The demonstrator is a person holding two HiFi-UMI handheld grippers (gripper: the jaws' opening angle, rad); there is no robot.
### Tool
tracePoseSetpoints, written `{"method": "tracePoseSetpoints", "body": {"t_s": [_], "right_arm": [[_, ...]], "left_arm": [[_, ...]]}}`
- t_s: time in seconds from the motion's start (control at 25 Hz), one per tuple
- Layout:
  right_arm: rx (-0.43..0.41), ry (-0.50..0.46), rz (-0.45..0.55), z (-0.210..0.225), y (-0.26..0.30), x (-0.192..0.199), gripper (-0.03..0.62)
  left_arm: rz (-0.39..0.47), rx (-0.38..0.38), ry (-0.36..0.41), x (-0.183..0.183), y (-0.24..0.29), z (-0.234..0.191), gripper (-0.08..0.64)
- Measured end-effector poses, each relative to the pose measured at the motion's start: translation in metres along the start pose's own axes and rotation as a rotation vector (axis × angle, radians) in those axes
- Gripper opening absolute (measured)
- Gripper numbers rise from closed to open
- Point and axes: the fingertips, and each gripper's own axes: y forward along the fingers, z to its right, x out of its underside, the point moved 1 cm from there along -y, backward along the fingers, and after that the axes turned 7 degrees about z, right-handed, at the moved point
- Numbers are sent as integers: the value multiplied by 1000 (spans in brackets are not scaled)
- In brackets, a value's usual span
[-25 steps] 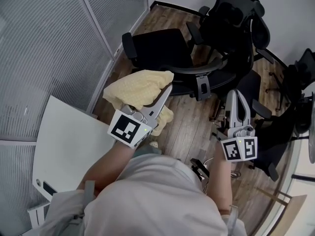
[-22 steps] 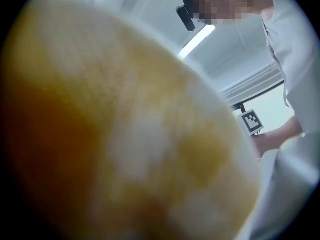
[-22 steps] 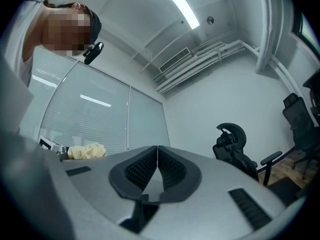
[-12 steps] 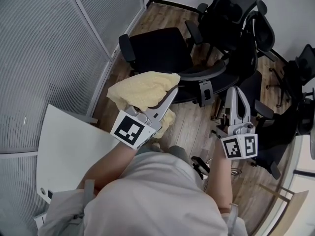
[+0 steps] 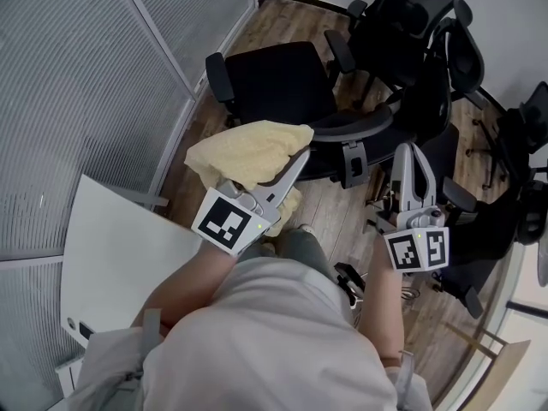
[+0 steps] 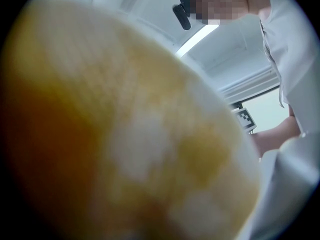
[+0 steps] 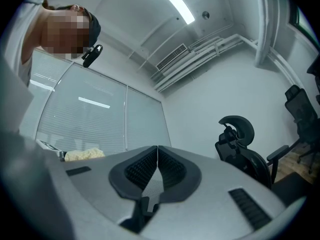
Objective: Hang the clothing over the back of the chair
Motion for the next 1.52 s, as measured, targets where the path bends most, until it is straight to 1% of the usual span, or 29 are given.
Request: {"method": "tracePoseSetpoints", "body": {"t_s": [0.36, 0.56, 0.8, 0.88, 1.04, 1.16, 1.24, 1.36, 1.52], "right_arm": [[-100, 45, -25, 35, 40, 2, 23], [-145, 77, -37, 54, 56, 6, 22], [-217, 112, -58, 68, 72, 13, 23], [-239, 122, -67, 73, 75, 15, 23], [-273, 136, -84, 83, 80, 17, 23], [-274, 146, -91, 91, 83, 21, 23], [-266, 152, -94, 94, 84, 23, 23], [-249, 153, -91, 97, 88, 25, 23], [-232, 150, -94, 96, 91, 28, 23]], "left_arm": [[-38, -77, -1, 9, 33, 2, 49], [-73, -105, 1, 19, 49, 4, 49], [-95, -141, -14, 26, 65, 3, 49], [-100, -141, -13, 29, 68, 2, 49], [-127, -151, -4, 34, 72, 2, 49], [-127, -167, 1, 36, 75, 0, 49], [-128, -159, -12, 37, 77, 1, 49], [-150, -119, -26, 42, 81, 5, 49], [-156, -68, -48, 45, 87, 7, 49]]}}
